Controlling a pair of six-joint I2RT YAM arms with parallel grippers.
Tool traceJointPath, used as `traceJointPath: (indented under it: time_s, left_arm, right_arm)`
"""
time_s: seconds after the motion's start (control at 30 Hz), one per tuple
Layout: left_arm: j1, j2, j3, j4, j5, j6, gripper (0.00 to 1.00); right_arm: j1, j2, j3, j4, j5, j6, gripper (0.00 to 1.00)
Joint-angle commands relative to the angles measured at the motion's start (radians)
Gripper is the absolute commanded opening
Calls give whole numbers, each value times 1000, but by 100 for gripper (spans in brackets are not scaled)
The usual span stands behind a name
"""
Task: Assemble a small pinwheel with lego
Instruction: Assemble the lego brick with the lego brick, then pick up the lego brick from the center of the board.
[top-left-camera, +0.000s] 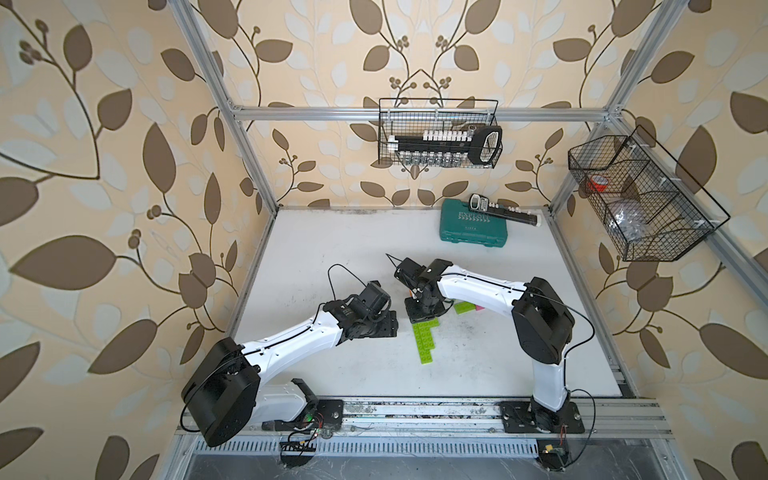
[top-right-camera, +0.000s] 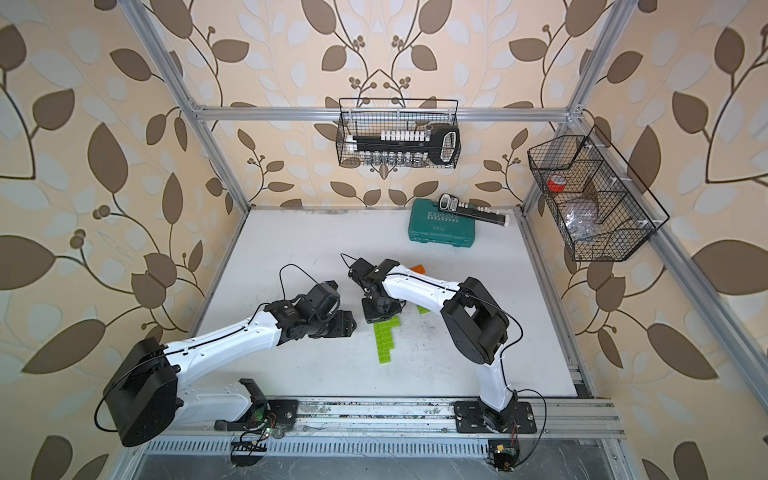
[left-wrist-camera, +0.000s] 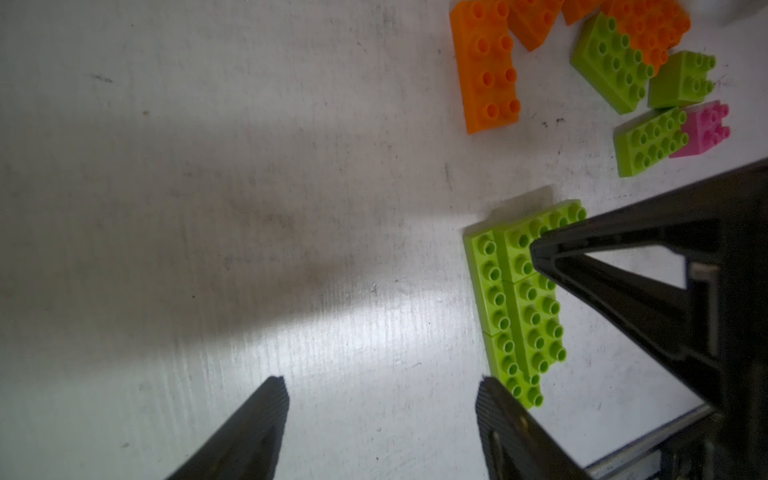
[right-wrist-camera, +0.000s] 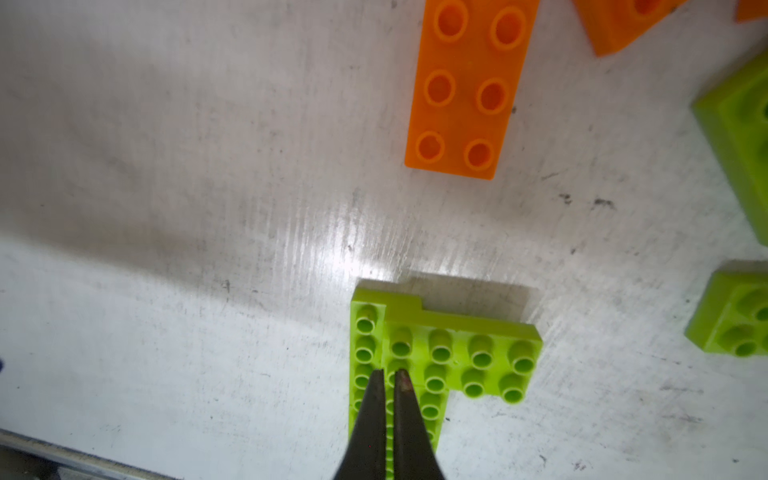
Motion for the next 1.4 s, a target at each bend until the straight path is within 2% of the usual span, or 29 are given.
traceJointPath:
  time_s: [0.0,0.3,0.53,0.7,0.9,1.03,1.1,1.23,1.37]
  left_arm:
    - [10,-28,8,9,-7,8,75]
    - [45,-104,-64,119,98,-11,78]
    - [99,-160,-95,108,117,-12,80]
    - [153,-161,-66,79,128,16,84]
    - [159,-44,54,42,116,82,84]
    - [156,55,136,54,133,115,82]
    - [145,103,175,54,128,124,82]
    - [109,212,249,67,125,134,82]
    - [68,302,306,89,130,132,81]
  right_arm:
    - [1,36,-17,-5,-8,-8,4]
    - [3,64,-41,-4,3,-2,4]
    - [4,66,-34,-6,-7,-5,5]
    - [2,-9,5,-11,-10,-18,12]
    - [-44,-118,-30,-12,45,-56,21]
    - [-114,-167,-90,-12,61,-97,25]
    - [-185,-189,-116,-2,47,-112,26]
    - [-271,-196,-138,5,16,-145,28]
    - [-308,-175,-136,1,7,-175,28]
